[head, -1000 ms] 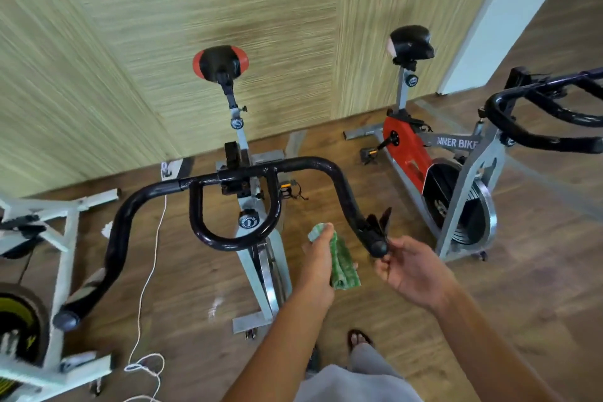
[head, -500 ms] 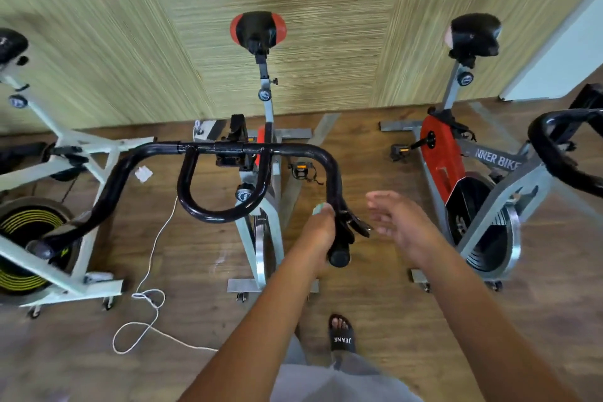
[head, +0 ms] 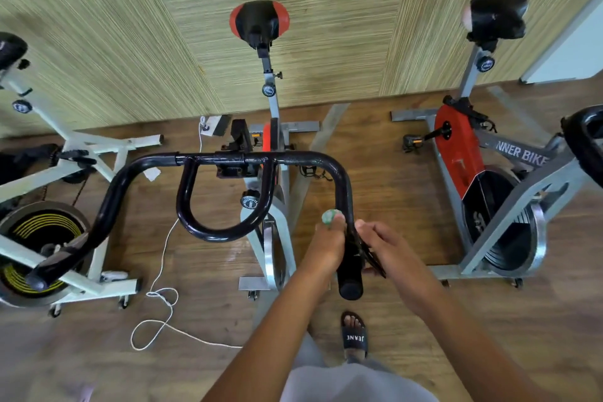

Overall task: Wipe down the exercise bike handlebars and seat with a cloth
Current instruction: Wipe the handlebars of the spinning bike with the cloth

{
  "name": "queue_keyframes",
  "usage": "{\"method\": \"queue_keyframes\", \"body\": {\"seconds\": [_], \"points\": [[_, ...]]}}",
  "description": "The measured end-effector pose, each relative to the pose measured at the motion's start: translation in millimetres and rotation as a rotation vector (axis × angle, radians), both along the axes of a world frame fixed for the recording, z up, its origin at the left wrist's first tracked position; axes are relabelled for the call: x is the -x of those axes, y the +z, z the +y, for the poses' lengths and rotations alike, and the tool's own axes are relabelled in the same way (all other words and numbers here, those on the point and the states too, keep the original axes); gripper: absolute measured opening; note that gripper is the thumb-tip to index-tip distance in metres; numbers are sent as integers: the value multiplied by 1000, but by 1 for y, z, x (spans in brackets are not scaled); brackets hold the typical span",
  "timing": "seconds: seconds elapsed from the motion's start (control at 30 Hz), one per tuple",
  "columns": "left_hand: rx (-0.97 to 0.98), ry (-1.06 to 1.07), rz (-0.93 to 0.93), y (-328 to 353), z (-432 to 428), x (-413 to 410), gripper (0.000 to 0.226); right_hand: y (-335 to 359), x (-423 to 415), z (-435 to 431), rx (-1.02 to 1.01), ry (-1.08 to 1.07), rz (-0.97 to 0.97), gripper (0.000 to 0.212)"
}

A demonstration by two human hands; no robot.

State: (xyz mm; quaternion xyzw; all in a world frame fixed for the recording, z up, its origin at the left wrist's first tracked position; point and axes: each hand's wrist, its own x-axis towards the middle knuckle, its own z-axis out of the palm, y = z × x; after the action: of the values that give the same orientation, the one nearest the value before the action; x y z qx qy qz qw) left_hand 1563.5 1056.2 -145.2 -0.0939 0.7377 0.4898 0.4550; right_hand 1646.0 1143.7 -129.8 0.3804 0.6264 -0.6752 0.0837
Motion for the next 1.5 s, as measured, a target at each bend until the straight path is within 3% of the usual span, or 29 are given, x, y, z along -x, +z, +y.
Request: {"method": "queue_keyframes", "body": {"seconds": [0.47,0.6,0.73,0.83,0.9,1.0,1.1,1.2,1.33,1.4,1.5], "points": [[-68,19,-87,-8,-6,8,31,0,11,-12,-111,160,62,28],[-43,58,-91,-9,-1,9,40,-5,5,-13,-88,105,32,39],[19,78,-30,-14,10,13,62,-15,-12,-23,45,-143,-15,45],[22,23,82,-12,18,19,59,-18,-17,-21,141,-224,-68,38],[1,-33,177,-10,27,28,58,-19,-14,-11,124,-253,-87,29],[21,28,194,-10,50,56,65,-20,1,9,50,-288,-116,37],[40,102,199,-13,62,72,66,-19,22,23,20,-282,-101,38],[28,3,276,-17,43,44,63,-21,40,29,7,-219,-61,31],[-24,-75,241,-33,34,34,67,-15,71,34,-24,-85,-50,29],[-14,-23,238,-34,48,53,63,-9,88,35,-48,-79,-36,31],[1,266,132,-26,68,72,61,-6,108,39,-130,-50,-34,34]]}}
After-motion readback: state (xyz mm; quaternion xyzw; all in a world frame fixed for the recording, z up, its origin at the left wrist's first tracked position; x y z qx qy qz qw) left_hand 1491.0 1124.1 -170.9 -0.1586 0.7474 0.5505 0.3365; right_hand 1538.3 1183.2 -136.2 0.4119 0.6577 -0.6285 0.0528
